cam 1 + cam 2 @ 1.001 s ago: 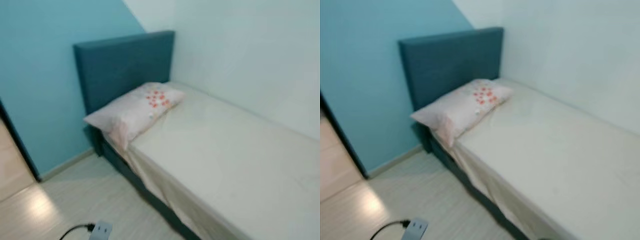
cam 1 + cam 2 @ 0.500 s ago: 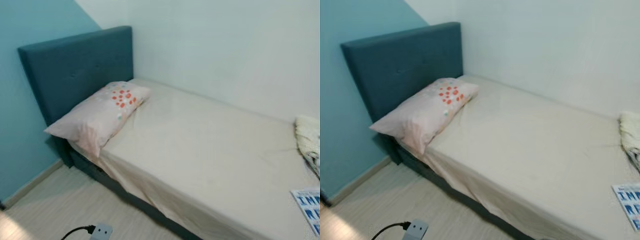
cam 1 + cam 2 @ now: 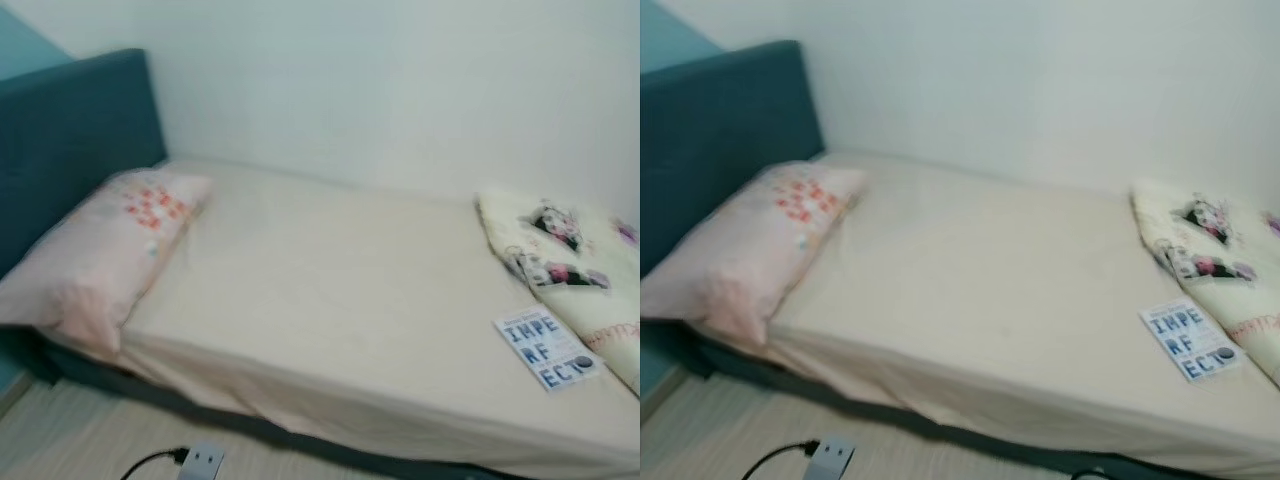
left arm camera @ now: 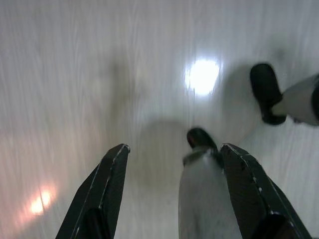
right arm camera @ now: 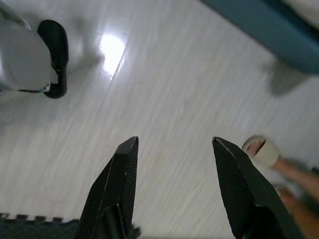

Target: Clean up the room

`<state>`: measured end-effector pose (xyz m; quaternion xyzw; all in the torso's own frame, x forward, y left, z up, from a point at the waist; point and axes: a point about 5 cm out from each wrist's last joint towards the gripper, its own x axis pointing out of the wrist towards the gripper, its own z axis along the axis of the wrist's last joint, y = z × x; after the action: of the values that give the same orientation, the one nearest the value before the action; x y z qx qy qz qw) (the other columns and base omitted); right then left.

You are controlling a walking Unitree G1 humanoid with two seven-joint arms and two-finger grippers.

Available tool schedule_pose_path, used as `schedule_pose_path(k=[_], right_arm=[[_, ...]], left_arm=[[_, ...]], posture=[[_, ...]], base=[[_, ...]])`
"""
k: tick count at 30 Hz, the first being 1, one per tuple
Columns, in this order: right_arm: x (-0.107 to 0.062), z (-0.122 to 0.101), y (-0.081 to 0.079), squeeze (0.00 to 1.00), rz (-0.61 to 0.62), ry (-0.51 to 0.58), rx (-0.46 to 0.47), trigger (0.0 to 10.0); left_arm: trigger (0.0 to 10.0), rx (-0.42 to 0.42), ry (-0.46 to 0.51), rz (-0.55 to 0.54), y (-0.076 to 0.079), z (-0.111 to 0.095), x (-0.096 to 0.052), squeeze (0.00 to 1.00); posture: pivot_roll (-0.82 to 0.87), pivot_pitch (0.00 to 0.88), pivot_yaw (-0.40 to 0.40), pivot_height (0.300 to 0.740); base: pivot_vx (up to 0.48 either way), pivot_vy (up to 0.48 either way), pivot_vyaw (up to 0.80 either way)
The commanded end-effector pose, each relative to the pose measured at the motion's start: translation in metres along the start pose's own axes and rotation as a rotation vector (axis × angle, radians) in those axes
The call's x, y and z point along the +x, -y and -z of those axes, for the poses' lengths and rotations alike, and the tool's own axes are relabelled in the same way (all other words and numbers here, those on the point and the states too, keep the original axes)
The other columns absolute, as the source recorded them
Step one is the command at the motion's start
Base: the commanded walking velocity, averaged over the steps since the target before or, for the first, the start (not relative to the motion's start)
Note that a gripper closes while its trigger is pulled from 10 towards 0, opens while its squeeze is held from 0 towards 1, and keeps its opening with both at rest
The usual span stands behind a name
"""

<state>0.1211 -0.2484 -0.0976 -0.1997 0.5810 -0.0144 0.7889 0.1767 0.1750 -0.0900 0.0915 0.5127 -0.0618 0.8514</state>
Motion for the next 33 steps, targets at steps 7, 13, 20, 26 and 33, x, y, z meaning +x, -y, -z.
schedule_pose_path(k=[7, 13, 20, 26, 33], right_arm=[[0.000, -0.002, 0.006, 0.00, 0.022, 0.006, 0.029, 10.0], [0.000, -0.004, 0.005, 0.00, 0.020, 0.011, 0.033, 10.0], [0.000, -0.007, 0.003, 0.00, 0.013, 0.020, 0.046, 10.0], [0.000, -0.013, 0.003, 0.00, -0.007, 0.066, 0.118, 10.0], [-0.002, -0.048, -0.002, 0.00, -0.053, 0.210, 0.172, 10.0]], left_arm=[[10.0, -0.035, 0.005, 0.002, 0.004, 0.000, 0.000, 0.00], [10.0, -0.044, 0.003, -0.005, 0.003, 0.000, 0.000, 0.00], [10.0, -0.045, -0.005, -0.023, 0.002, 0.001, 0.000, 0.00], [10.0, -0.066, -0.049, -0.150, -0.004, 0.006, -0.001, 0.00], [10.0, -0.231, -0.091, -0.264, -0.006, 0.013, -0.002, 0.00]], posture=[[-0.09, 0.000, -0.021, 0.740], [-0.09, 0.000, -0.021, 0.740], [-0.09, 0.000, -0.023, 0.740], [-0.09, 0.000, -0.026, 0.740], [-0.06, 0.000, -0.037, 0.740]], base=[[0.000, 0.000, -0.76], [0.000, 0.000, -0.76], [0.000, 0.000, -0.76], [0.000, 0.000, -0.76], [0.000, 0.000, -0.75]])
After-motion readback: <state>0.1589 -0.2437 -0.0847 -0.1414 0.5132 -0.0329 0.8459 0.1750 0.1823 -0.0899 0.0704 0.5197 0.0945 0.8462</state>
